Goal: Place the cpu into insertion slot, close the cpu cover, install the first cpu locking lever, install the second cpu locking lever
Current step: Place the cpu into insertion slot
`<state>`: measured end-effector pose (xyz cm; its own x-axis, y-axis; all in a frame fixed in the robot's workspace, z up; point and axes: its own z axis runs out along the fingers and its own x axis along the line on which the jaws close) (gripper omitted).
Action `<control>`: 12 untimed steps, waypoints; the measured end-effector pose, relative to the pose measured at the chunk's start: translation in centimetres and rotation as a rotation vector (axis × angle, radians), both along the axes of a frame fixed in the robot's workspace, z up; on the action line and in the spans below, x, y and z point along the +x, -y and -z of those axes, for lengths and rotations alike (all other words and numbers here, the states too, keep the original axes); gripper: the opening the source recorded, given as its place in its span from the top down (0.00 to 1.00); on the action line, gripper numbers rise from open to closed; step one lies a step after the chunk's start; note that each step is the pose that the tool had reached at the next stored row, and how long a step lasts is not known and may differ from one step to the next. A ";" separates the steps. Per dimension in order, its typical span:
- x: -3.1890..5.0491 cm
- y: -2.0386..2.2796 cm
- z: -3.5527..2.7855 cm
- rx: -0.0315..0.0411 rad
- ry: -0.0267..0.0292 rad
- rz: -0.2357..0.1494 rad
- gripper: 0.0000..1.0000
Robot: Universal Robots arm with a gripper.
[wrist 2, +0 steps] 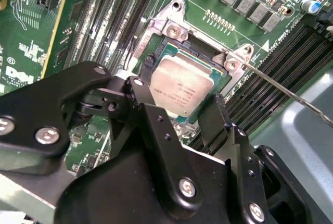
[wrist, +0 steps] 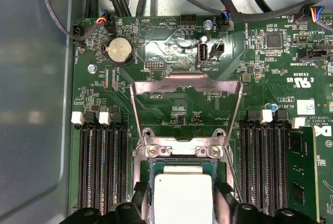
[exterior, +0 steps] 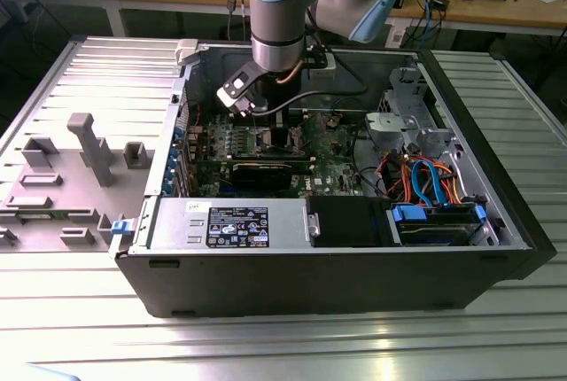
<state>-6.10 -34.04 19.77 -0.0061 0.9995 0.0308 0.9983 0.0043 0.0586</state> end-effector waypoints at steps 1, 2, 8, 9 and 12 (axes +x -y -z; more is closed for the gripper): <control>0.00 0.00 -0.01 -0.0003 -0.0002 0.000 0.38; -0.01 0.01 -0.02 -0.0005 -0.0004 0.000 0.38; 0.10 0.01 -0.02 -0.0006 -0.0004 0.000 0.38; 0.13 0.01 -0.02 -0.0006 -0.0004 0.000 0.38; 0.15 0.01 -0.02 -0.0006 -0.0004 0.000 0.38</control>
<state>-5.95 -34.05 19.79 -0.0059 0.9995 0.0302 0.9983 0.0042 0.0583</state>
